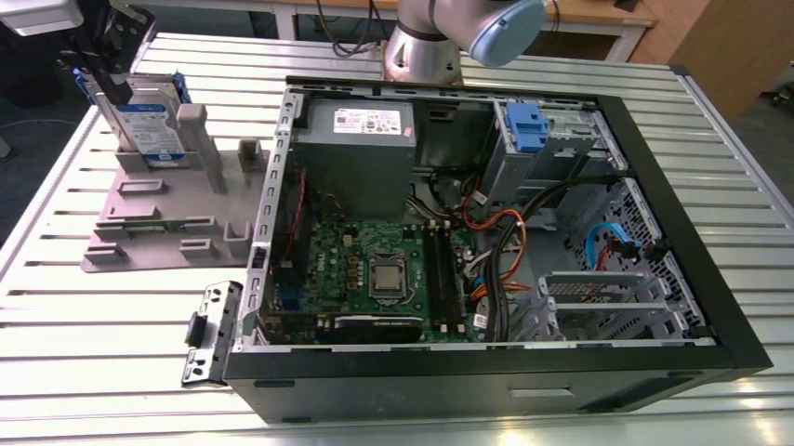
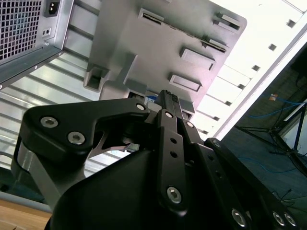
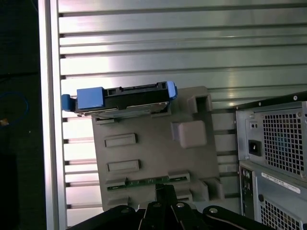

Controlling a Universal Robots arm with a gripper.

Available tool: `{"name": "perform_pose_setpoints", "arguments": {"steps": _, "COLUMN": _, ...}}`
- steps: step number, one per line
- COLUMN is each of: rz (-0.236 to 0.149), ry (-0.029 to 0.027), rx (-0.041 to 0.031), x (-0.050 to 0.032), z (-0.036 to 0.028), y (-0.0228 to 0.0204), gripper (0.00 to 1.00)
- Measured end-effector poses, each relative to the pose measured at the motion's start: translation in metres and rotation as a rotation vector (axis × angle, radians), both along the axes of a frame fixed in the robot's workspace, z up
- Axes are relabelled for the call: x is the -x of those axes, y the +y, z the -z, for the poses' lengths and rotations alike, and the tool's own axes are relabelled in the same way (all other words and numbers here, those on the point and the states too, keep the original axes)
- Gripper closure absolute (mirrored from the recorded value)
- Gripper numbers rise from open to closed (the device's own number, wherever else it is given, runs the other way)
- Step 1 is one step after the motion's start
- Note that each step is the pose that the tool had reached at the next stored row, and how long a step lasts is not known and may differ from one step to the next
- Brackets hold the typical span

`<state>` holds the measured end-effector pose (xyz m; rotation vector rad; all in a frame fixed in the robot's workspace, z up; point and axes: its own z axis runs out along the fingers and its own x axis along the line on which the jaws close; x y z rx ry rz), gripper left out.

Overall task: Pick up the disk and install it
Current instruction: 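Reach for the disk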

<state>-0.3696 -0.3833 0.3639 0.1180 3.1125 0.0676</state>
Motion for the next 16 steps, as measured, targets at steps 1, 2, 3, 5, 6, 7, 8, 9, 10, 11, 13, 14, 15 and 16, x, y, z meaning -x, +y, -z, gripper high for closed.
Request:
{"name": "perform_pose_setpoints", "arguments": {"steps": 1, "rz": 0.0, "ry": 0.0, "rx": 0.0, "x": 0.0001, "z": 0.0001, "y": 0.0001, "gripper": 0.9}}
{"name": "perform_pose_setpoints", "arguments": {"steps": 2, "rz": 0.0, "ry": 0.0, "rx": 0.0, "x": 0.0002, "z": 0.0003, "y": 0.0003, "gripper": 0.9}}
{"name": "perform_pose_setpoints", "arguments": {"steps": 3, "rz": 0.0, "ry": 0.0, "rx": 0.0, "x": 0.0003, "z": 0.0005, "y": 0.0004, "gripper": 0.9}}
{"name": "perform_pose_setpoints", "arguments": {"steps": 5, "rz": 0.0, "ry": 0.0, "rx": -0.0001, "x": 0.0005, "z": 0.0008, "y": 0.0008, "gripper": 0.9}}
{"name": "perform_pose_setpoints", "arguments": {"steps": 6, "rz": 0.0, "ry": -0.0001, "rx": -0.0001, "x": 0.0006, "z": 0.0009, "y": 0.0009, "gripper": 0.9}}
{"name": "perform_pose_setpoints", "arguments": {"steps": 7, "rz": 0.0, "ry": -0.0001, "rx": -0.0001, "x": 0.0007, "z": 0.0011, "y": 0.0011, "gripper": 0.9}}
{"name": "perform_pose_setpoints", "arguments": {"steps": 8, "rz": 0.0, "ry": -0.0001, "rx": -0.0001, "x": 0.0008, "z": 0.0012, "y": 0.0012, "gripper": 0.9}}
{"name": "perform_pose_setpoints", "arguments": {"steps": 9, "rz": 0.0, "ry": -0.0001, "rx": -0.0001, "x": 0.0009, "z": 0.0014, "y": 0.0014, "gripper": 0.9}}
{"name": "perform_pose_setpoints", "arguments": {"steps": 10, "rz": 0.0, "ry": -0.0001, "rx": 0.0, "x": 0.001, "z": 0.0015, "y": 0.0015, "gripper": 0.9}}
{"name": "perform_pose_setpoints", "arguments": {"steps": 11, "rz": 0.0, "ry": 0.0, "rx": 0.0, "x": 0.0011, "z": 0.0016, "y": 0.0017, "gripper": 0.9}}
{"name": "perform_pose_setpoints", "arguments": {"steps": 13, "rz": 0.0, "ry": 0.0, "rx": 0.0, "x": 0.0013, "z": 0.0018, "y": 0.0019, "gripper": 0.9}}
{"name": "perform_pose_setpoints", "arguments": {"steps": 14, "rz": 0.0, "ry": 0.0002, "rx": 0.0001, "x": 0.0014, "z": 0.0019, "y": 0.0021, "gripper": 0.9}}
{"name": "perform_pose_setpoints", "arguments": {"steps": 15, "rz": 0.0, "ry": 0.0001, "rx": 0.0, "x": 0.0015, "z": 0.0021, "y": 0.0022, "gripper": 0.9}}
{"name": "perform_pose_setpoints", "arguments": {"steps": 16, "rz": 0.0, "ry": 0.0, "rx": 0.0, "x": 0.0017, "z": 0.0023, "y": 0.0023, "gripper": 0.9}}
